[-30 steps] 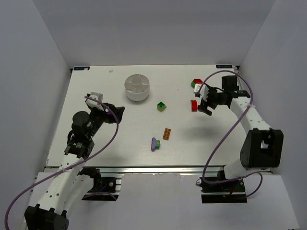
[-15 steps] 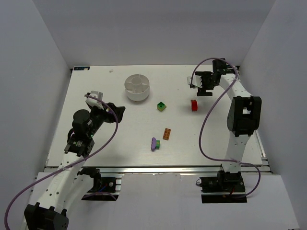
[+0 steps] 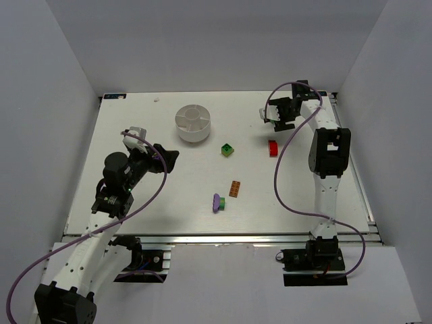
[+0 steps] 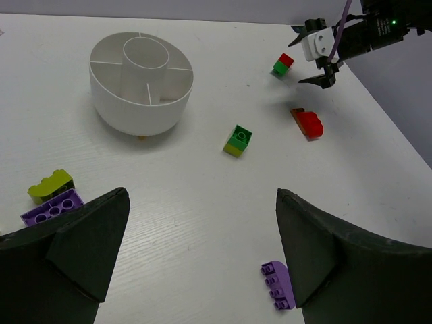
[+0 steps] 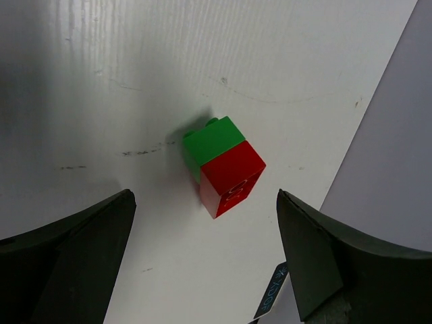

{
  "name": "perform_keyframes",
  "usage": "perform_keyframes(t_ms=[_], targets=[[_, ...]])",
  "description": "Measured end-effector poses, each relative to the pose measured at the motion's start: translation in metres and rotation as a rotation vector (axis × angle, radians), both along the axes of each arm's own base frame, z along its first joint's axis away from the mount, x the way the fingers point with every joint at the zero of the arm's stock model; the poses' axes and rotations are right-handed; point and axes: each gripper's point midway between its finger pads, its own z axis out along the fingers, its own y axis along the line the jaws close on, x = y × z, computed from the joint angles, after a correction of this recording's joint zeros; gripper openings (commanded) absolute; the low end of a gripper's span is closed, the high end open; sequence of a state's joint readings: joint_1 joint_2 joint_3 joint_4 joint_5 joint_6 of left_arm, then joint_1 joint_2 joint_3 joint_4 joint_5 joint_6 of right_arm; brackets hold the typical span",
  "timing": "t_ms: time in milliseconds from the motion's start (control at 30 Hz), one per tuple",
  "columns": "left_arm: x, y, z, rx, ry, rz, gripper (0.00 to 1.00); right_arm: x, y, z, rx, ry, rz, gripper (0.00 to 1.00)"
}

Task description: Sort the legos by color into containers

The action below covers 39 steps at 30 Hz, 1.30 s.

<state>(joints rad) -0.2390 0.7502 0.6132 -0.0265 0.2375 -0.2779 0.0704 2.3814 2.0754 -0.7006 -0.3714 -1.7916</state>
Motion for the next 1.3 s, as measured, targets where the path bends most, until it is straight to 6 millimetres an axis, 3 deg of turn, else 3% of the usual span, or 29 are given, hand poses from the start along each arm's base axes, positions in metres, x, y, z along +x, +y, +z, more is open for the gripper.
perform_keyframes(t_ms=[267,467,600,967,1300], targets=[[-0.001,-0.002,0.001,-0.006,0.001,-0.010,0.98,0.025,-0.003,0.007,0.003,-0.083,0.017,0.89],[0.001,-0.002,-0.004,-0.001,0.018,-0.010,0.98,0.036,-0.003,-0.014,0.007,-0.087,0.039,0.89],[0.002,-0.003,-0.006,0.000,0.024,-0.010,0.98,0.040,0.001,-0.009,0.019,-0.110,0.066,0.87],[0.002,-0.003,-0.006,0.001,0.025,-0.011,0.98,0.027,0.004,-0.019,-0.020,-0.081,0.153,0.76],[0.002,-0.003,-0.007,0.001,0.027,-0.011,0.98,-0.007,0.003,-0.024,-0.031,0.004,0.174,0.65]])
